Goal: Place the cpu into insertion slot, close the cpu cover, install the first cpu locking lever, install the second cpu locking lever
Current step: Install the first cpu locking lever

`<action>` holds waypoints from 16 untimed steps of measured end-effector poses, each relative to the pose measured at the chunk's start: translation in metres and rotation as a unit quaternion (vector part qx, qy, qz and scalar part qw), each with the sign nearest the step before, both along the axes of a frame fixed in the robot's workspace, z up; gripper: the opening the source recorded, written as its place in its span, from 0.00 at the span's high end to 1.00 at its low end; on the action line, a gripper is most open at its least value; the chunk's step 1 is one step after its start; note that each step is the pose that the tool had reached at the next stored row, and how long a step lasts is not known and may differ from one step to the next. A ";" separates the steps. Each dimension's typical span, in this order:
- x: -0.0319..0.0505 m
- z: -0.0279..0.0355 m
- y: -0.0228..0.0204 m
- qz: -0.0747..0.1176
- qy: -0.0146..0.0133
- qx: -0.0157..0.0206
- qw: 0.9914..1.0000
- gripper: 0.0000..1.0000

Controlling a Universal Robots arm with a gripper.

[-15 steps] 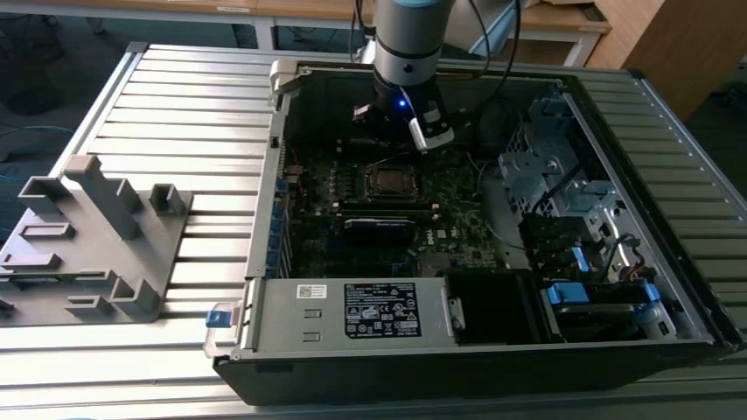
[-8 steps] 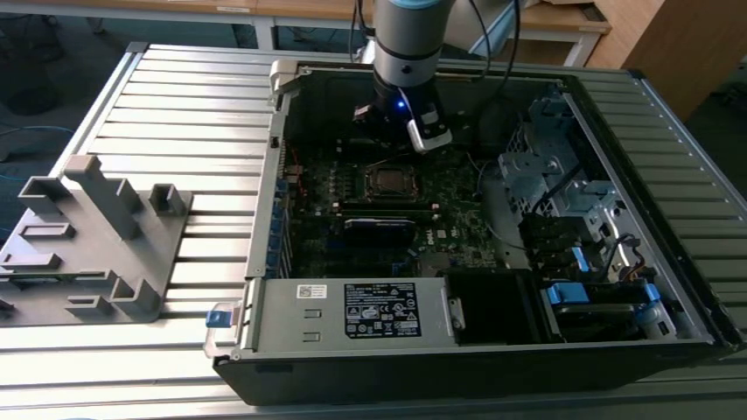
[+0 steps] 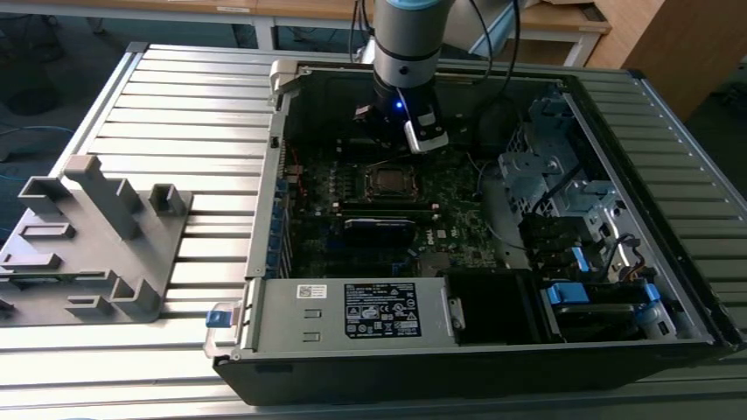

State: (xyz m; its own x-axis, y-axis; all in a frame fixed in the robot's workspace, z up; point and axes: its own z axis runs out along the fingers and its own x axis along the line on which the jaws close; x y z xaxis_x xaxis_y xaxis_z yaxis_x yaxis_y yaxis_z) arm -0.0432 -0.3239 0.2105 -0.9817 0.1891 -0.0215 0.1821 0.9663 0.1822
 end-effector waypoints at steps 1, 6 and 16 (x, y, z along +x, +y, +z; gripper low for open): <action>0.0000 0.0000 0.0000 0.000 0.000 0.000 1.000 0.90; 0.0000 -0.0011 0.0000 -0.024 0.000 0.000 1.000 0.90; -0.0004 -0.0022 0.0017 -0.038 -0.002 0.000 0.999 0.90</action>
State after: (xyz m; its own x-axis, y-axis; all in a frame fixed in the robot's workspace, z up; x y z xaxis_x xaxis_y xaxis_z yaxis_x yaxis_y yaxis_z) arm -0.0436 -0.3222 0.2082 -0.9644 0.2631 -0.0249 0.2544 0.9496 0.1830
